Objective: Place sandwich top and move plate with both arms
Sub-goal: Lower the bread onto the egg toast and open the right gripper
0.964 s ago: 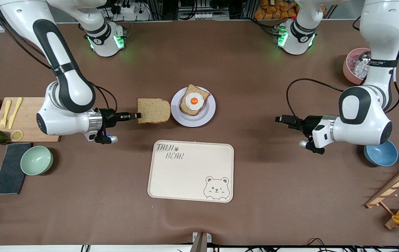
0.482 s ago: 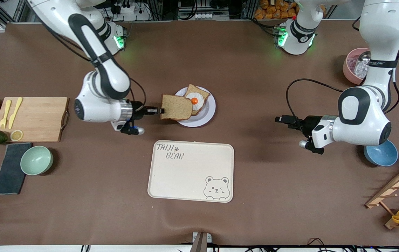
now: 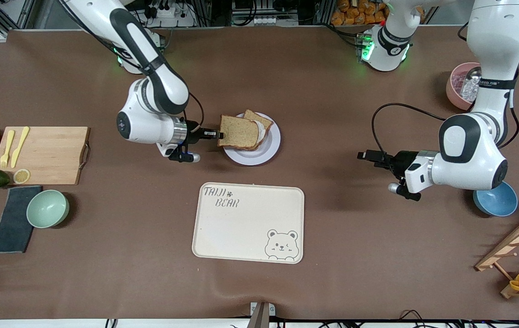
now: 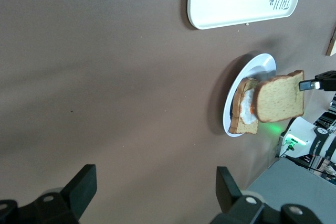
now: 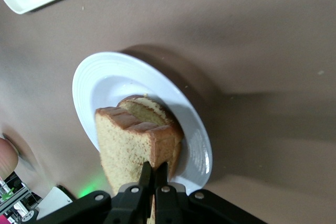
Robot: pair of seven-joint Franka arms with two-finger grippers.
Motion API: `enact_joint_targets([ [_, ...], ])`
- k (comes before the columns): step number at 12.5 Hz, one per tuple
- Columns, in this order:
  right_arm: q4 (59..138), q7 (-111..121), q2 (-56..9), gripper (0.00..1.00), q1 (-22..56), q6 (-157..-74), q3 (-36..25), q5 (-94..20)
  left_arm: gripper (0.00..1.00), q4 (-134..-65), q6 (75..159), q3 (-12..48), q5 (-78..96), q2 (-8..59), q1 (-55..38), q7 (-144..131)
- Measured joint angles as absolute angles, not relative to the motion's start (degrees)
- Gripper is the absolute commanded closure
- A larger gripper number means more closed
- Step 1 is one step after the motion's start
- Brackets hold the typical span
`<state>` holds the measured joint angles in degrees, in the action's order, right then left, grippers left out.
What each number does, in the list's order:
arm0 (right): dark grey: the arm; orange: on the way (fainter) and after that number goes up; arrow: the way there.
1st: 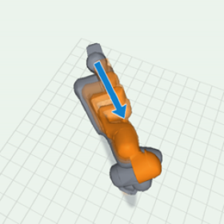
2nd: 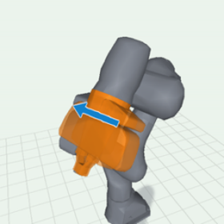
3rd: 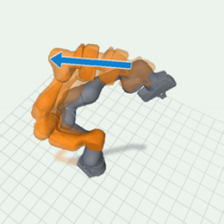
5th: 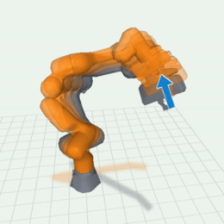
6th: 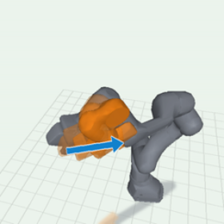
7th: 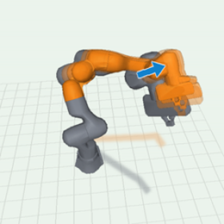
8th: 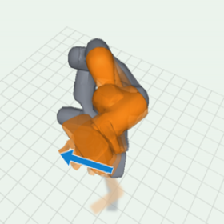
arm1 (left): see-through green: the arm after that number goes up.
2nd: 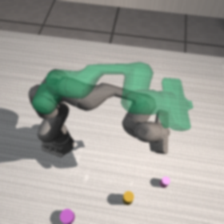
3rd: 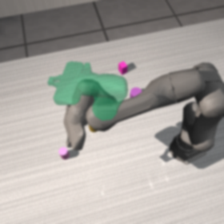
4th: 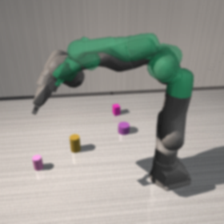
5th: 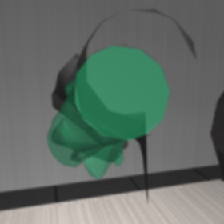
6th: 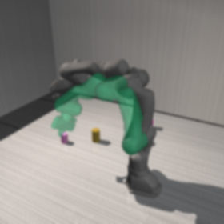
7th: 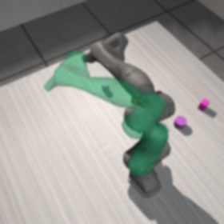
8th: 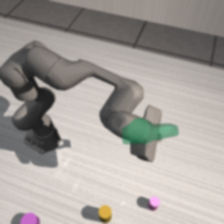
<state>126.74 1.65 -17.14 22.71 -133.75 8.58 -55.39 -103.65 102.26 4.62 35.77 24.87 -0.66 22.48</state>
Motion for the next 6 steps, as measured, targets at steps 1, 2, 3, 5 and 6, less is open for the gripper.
enact_joint_targets([
  [1, 127.0, 1.6, -17.0, 1.0, 23.6, -134.3, 8.6, -56.2, 0.0, -103.6, 102.3, 4.6, 35.8, 24.9, -0.7, 22.5],
  [2, 127.1, 1.6, -16.9, 1.0, 24.2, -134.6, 8.6, -56.4, 0.0, -103.6, 102.3, 4.6, 35.8, 24.9, -0.7, 22.5],
  [3, 127.3, 1.6, -16.9, 1.0, 24.8, -135.3, 8.6, -56.9, 0.0, -103.6, 102.3, 4.6, 35.8, 24.9, -0.7, 22.5],
  [5, 127.8, 1.6, -16.9, 0.88, 26.5, -137.3, 8.5, -59.2, 0.0, -103.6, 102.3, 4.6, 35.8, 24.9, -0.7, 22.5],
  [6, 128.1, 1.5, -16.9, 0.61, 27.4, -138.2, 8.6, -60.2, 0.0, -103.6, 102.3, 4.6, 35.8, 24.9, -0.7, 22.5],
])
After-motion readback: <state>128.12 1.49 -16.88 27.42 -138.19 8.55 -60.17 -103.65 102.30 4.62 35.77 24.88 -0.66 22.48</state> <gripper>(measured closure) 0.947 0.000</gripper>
